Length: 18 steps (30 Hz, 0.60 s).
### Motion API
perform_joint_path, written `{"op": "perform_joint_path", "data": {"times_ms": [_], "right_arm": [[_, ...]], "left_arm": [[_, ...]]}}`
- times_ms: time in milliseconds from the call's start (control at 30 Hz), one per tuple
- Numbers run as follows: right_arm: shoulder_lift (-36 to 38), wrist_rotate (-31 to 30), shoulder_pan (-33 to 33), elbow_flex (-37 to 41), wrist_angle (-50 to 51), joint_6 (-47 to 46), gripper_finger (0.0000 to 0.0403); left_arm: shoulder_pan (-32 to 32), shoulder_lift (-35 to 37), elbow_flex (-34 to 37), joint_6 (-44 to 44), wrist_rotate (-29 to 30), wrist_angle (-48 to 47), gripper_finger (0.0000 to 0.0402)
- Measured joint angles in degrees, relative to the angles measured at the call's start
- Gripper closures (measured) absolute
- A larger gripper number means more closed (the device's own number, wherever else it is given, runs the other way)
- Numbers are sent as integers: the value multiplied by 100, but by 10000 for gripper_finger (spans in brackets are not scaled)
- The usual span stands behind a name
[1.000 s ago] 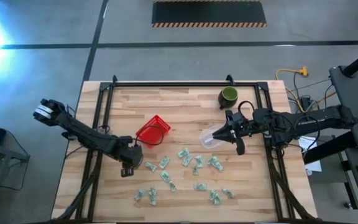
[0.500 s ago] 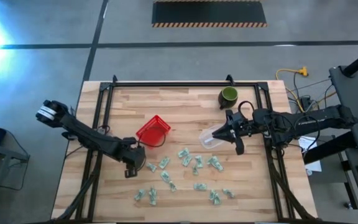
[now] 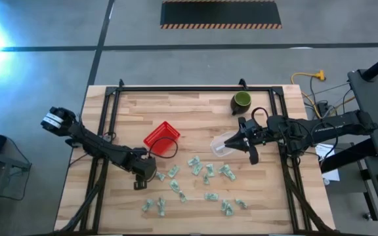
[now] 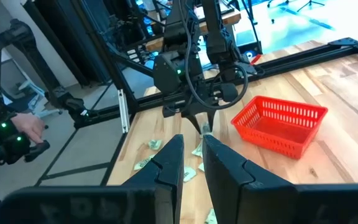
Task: Pick and place items into bin
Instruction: Put the stevia packet into the red bin
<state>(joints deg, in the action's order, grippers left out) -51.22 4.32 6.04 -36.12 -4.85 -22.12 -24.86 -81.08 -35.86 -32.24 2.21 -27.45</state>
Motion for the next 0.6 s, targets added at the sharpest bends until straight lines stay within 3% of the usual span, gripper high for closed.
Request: {"op": "perform_joint_path", "data": {"times_ms": [333,600], "right_arm": [[0,-126,0,0,1,6,351],[0,-138,0,0,1,21,351]], "left_arm": [[0,-29,-143,-115,-69,-298,272],[-129,-17,-935,-159,656,-2124,272]]}}
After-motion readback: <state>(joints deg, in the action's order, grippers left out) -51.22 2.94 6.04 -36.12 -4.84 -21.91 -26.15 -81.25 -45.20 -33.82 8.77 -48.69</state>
